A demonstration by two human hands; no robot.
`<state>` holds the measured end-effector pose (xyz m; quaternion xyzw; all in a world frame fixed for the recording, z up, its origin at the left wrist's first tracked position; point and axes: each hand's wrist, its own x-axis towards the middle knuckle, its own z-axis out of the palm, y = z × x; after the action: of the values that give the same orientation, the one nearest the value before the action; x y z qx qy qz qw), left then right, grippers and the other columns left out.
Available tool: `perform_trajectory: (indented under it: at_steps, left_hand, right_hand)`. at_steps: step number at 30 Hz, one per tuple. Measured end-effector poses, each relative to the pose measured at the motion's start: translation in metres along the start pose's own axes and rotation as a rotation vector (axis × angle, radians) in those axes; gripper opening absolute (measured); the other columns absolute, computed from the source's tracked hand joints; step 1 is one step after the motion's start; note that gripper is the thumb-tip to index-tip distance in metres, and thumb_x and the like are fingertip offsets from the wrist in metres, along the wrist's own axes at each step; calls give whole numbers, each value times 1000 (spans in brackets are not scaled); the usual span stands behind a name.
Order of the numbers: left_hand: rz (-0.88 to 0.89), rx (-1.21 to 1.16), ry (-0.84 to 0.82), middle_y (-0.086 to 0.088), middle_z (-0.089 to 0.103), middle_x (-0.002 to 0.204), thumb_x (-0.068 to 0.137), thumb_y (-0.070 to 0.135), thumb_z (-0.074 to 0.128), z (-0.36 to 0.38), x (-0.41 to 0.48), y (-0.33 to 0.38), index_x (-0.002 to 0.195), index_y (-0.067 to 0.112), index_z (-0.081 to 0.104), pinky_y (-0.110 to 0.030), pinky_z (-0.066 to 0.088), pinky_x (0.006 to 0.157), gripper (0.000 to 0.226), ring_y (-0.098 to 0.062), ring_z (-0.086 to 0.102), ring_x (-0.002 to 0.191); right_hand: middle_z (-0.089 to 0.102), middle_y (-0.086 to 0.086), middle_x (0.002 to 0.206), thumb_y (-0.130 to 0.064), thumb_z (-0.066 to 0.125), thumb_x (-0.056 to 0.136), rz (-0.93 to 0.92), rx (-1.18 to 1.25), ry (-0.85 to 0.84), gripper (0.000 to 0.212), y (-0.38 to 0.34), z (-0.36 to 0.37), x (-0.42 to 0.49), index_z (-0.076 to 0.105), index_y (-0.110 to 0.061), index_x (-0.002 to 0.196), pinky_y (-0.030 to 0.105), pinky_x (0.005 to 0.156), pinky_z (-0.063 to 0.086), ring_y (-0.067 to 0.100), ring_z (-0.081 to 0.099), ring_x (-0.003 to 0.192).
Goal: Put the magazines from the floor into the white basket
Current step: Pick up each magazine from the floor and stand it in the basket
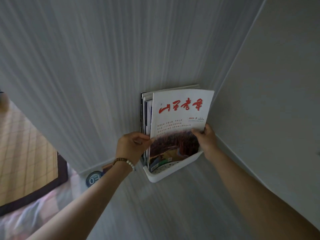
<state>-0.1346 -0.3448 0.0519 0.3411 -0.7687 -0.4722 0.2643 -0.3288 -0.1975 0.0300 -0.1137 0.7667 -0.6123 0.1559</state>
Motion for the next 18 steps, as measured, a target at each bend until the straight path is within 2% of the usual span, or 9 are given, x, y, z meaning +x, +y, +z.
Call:
perform_trajectory:
  at_steps: [3, 5, 7, 9, 11, 14, 16, 17, 18]
  left_hand:
    - [-55, 35, -3, 0, 68, 66, 66, 31, 78, 1, 1, 0, 64, 21, 66, -21, 54, 65, 16, -15, 65, 62]
    - [-97, 38, -11, -1, 68, 65, 66, 30, 78, 0, -2, -1, 63, 23, 64, -25, 55, 68, 16, -18, 66, 65]
    - [-120, 29, -27, 1, 67, 64, 68, 26, 77, -2, -8, -1, 61, 27, 63, -28, 56, 69, 17, -20, 66, 66]
    - [-126, 12, -54, 3, 66, 62, 70, 24, 76, -3, -17, 2, 59, 26, 63, -28, 56, 67, 17, -21, 66, 65]
    - [-111, -1, -95, 5, 67, 61, 70, 27, 75, 0, -27, 8, 59, 24, 63, -25, 54, 64, 17, -17, 66, 64]
    - [-58, 3, -206, 6, 66, 60, 74, 20, 73, 10, -41, 24, 56, 27, 60, -31, 57, 66, 23, -19, 66, 66]
    - [-63, -43, -320, -8, 70, 73, 77, 16, 69, 18, -53, 36, 67, 21, 64, -42, 58, 73, 13, -31, 68, 80]
    - [-71, -49, -387, -15, 71, 85, 77, 21, 69, 24, -61, 42, 79, 15, 66, -45, 56, 77, 7, -34, 66, 89]
    - [-73, -35, -454, -19, 70, 97, 76, 27, 69, 29, -69, 48, 93, 8, 65, -43, 54, 81, 25, -34, 64, 95]
  right_hand:
    - [54, 12, 132, -4, 65, 84, 18, 10, -40, 49, 2, -5, -5, 45, -9, 129, 32, 92, 45, 27, 53, 121]
    - [42, 9, 145, -7, 67, 84, 55, 13, -66, 66, 0, -9, -11, 34, -13, 140, 38, 104, 40, 26, 42, 132]
    - [35, 7, 150, -11, 68, 83, 65, 8, -65, 74, -3, -14, -18, 29, -16, 145, 42, 111, 35, 24, 37, 136]
    - [37, 7, 149, -13, 68, 83, 47, -11, -56, 72, -8, -21, -29, 31, -15, 145, 38, 110, 36, 23, 38, 135]
    - [39, 6, 149, -15, 68, 84, 38, -22, -39, 69, -15, -31, -46, 33, -15, 144, 29, 102, 37, 22, 40, 134]
    - [38, 6, 149, -18, 67, 85, 46, -24, 8, 65, -24, -55, -79, 36, -16, 142, 28, 98, 39, 22, 42, 133]
    - [37, 6, 149, -19, 67, 85, 61, -26, 60, 65, -29, -76, -108, 36, -16, 142, 31, 100, 38, 22, 41, 133]
    - [36, 6, 149, -19, 66, 86, 71, -37, 95, 64, -30, -87, -125, 35, -16, 142, 31, 100, 38, 22, 41, 133]
    - [36, 6, 150, -18, 65, 86, 78, -50, 137, 64, -32, -100, -143, 36, -16, 142, 30, 99, 38, 23, 41, 133]
